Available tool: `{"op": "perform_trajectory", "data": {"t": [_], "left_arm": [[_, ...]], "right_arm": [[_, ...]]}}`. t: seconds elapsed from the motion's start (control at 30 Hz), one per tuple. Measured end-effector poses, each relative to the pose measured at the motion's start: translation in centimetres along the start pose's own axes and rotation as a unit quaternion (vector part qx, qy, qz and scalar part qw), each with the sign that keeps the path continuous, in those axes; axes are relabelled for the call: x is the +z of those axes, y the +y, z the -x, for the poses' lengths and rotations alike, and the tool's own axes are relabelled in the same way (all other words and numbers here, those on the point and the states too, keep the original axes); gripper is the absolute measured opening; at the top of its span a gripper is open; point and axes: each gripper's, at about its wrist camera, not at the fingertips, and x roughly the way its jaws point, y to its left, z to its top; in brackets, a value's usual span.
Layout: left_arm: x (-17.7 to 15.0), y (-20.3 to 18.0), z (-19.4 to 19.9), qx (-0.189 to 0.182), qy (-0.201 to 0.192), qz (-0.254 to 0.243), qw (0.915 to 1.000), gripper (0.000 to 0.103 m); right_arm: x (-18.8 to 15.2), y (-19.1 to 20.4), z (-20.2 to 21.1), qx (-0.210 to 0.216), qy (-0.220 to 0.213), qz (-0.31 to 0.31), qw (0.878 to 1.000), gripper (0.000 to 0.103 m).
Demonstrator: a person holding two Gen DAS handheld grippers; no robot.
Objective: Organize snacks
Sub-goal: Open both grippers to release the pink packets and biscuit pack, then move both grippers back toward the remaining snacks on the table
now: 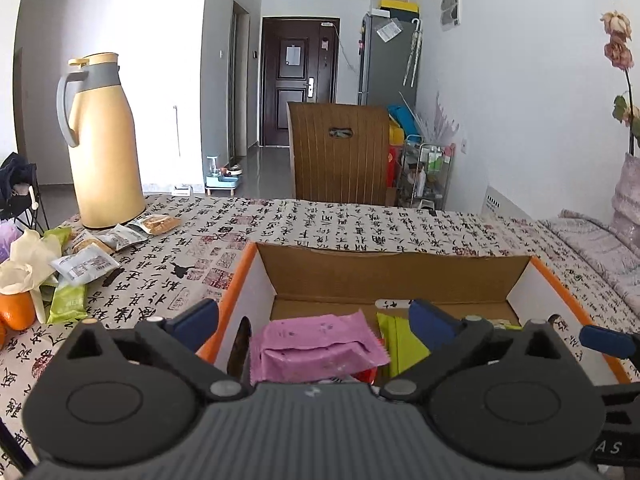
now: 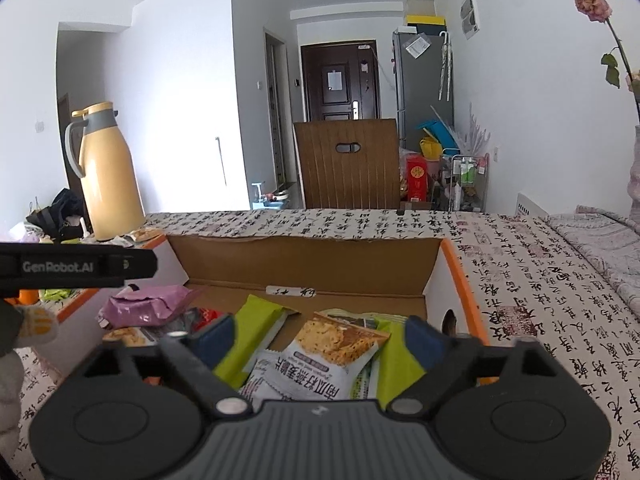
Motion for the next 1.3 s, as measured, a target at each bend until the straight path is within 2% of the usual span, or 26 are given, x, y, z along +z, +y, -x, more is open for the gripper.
{"op": "perform_trajectory", "data": {"t": [0.33, 0.77, 1.07, 1.3], "left_arm": [[0.5, 0.3, 1.1, 0.0, -0.013, 0.006, 0.9999, 0.103], [1.3, 0.4, 5.1, 0.008, -0.038, 0.003, 0.9992, 0.103], [0.1, 1.2, 8.6, 0.005, -0.042, -0.001, 0.9991, 0.103], [-1.9, 2.4, 10.7, 0.011, -0.031, -0.004, 0.9995, 0.103]], "right_arm": [[0.5, 0.0, 1.0, -0.005, -0.01, -0.002, 1.0, 0.103], [1.5, 0.4, 5.0, -0.023, -0.033, 0.003, 0.999, 0.103], [0.1, 0.6, 8.6, -0.032, -0.031, -0.001, 0.999, 0.103], [-1.2, 1.0, 11.4, -0.033, -0.025, 0.005, 0.999, 0.103]]}}
